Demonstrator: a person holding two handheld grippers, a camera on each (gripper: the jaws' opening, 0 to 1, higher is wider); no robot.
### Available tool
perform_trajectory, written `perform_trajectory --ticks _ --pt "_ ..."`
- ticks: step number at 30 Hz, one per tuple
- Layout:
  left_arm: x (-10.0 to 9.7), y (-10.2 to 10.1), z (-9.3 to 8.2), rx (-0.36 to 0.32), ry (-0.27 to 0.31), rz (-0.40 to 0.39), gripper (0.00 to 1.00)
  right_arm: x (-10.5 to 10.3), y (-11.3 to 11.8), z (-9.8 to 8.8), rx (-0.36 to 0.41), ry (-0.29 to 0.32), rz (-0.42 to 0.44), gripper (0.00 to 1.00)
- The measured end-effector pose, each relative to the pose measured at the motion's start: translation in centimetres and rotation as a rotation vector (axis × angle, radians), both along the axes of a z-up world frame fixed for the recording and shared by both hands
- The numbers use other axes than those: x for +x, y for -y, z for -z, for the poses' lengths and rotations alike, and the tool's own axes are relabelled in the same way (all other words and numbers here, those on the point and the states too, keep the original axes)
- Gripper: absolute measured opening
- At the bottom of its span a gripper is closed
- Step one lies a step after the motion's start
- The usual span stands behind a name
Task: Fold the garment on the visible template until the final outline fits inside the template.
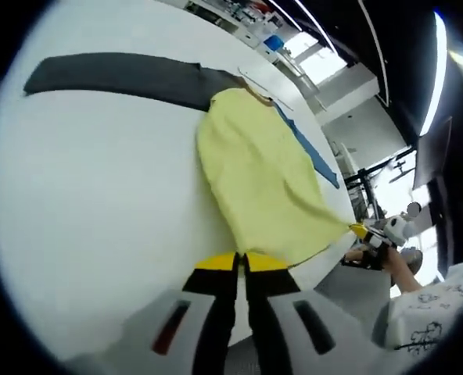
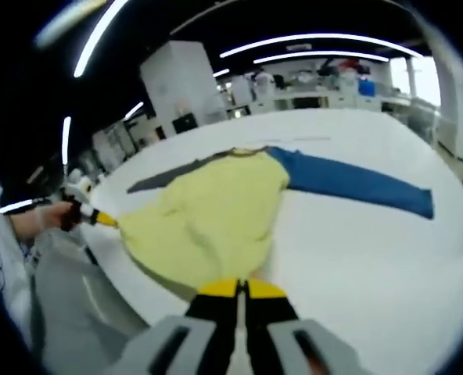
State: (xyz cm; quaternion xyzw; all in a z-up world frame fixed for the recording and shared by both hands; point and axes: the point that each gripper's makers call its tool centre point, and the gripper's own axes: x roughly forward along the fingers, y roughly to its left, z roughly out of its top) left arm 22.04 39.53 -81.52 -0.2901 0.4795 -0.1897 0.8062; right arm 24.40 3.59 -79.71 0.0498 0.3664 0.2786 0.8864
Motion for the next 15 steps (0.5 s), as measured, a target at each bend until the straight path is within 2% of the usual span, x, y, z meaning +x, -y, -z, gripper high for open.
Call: perform_trajectory --ticks 5,8,12,15 --pt "-0.7 -0.1 0.9 0.012 -0.028 -0.006 0.0 -0.9 0.1 1.5 -0.006 -0.049 0.01 0.0" --pt "-1.4 -0.1 1.4 0.046 -0.051 0.007 0.0 -1.2 0.4 2.5 -0.01 -0.071 0.02 0.0" --pt "-1.3 -1.3 2.3 0.036 -0.079 0.008 0.0 -1.6 0.5 3.0 -0.012 -0.089 0.03 0.0" --pt "-1.5 -1.1 2.6 0.023 -0.106 -0.004 0.0 -1.7 0.4 3.6 -0.016 -0.106 0.039 0.0"
